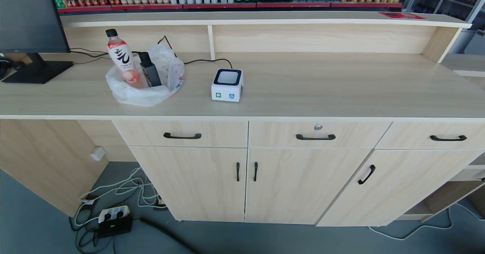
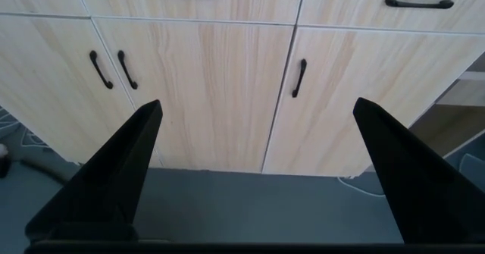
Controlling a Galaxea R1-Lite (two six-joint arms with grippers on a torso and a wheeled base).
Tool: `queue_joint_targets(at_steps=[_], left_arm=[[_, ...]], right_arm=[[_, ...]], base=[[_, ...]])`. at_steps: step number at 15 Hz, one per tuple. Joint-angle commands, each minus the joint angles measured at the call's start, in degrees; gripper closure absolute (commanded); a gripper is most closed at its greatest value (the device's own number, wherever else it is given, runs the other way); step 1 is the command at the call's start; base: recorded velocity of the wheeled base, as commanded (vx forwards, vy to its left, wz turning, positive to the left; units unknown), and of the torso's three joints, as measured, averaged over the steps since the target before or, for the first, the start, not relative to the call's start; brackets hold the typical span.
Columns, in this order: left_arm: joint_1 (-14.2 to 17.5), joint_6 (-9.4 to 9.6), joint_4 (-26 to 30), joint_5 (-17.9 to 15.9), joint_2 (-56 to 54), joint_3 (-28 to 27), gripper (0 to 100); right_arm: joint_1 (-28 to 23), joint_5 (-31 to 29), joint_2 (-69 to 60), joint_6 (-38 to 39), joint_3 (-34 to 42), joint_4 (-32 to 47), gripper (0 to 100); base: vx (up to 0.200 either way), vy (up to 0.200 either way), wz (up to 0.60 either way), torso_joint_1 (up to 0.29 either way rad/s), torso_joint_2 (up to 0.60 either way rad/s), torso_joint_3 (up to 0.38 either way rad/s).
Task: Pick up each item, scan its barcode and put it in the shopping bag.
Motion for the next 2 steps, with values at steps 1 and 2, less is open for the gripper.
queue_joint_targets(at_steps=[1,2], left_arm=[[0.01,0.02,0.0,0.07,0.0,0.07,0],[0.01,0.02,0.0,0.07,0.0,-0.01,0]], right_arm=[[-0.02,-0.08,0.09,-0.03,0.01,0.0,0],[-0.02,0.01,0.09,-0.03,0.01,-0.09,0]], base=[[0.0,0.0,0.0,0.0,0.0,0.0],[0.0,0.0,0.0,0.0,0.0,0.0]])
